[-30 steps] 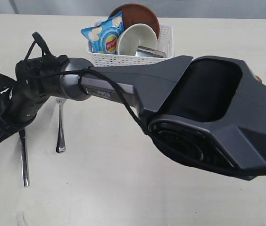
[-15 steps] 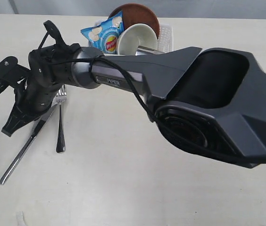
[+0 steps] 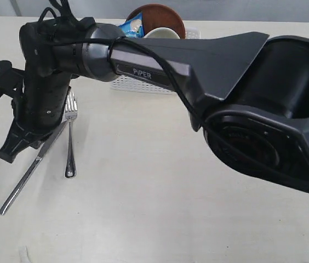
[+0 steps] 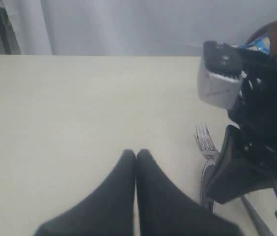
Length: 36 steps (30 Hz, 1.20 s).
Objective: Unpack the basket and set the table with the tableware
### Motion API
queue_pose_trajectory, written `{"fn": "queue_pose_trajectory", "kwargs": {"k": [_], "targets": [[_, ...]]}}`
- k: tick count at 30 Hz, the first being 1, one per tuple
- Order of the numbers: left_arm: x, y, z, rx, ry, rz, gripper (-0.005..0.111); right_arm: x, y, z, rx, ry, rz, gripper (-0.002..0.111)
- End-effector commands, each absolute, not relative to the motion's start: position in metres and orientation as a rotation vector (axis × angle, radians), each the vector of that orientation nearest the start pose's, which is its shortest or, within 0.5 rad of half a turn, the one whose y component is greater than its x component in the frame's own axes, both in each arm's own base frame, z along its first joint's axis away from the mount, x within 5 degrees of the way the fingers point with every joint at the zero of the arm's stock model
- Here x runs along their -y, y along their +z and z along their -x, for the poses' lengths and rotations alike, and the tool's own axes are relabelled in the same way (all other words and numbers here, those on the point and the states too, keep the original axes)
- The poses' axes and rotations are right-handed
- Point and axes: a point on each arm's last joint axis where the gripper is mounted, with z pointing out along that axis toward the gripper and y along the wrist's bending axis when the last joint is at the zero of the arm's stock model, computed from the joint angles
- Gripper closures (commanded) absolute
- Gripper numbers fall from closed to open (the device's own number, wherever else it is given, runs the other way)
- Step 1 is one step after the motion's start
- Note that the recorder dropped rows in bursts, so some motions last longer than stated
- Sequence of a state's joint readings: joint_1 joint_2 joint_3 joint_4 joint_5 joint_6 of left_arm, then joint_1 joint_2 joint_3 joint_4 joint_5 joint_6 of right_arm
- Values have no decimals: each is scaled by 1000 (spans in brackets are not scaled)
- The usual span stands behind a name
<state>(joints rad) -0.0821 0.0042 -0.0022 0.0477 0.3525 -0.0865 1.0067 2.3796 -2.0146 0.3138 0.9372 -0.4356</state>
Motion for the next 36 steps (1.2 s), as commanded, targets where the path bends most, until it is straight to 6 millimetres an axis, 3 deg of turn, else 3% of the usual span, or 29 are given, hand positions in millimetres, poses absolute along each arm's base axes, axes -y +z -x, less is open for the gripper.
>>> {"fn": "queue_pose_trajectory", "kwargs": {"k": [1, 6, 18, 32, 36], "targets": [[3, 182, -53, -1826, -60, -31, 107, -435, 136, -252, -2359, 473, 1761, 109], [3, 182, -53, -1826, -60, -31, 107, -436, 122, -253, -2370, 468, 1755, 109], [3, 182, -53, -1826, -60, -31, 107, -443, 116, -260, -2307, 479, 1672, 109], [3, 182, -53, -1826, -60, -31, 107, -444, 118, -264, -2293, 461, 1638, 109], [3, 182, -53, -1826, -60, -31, 107, -443, 137, -263, -2293, 468, 1605, 109]]}}
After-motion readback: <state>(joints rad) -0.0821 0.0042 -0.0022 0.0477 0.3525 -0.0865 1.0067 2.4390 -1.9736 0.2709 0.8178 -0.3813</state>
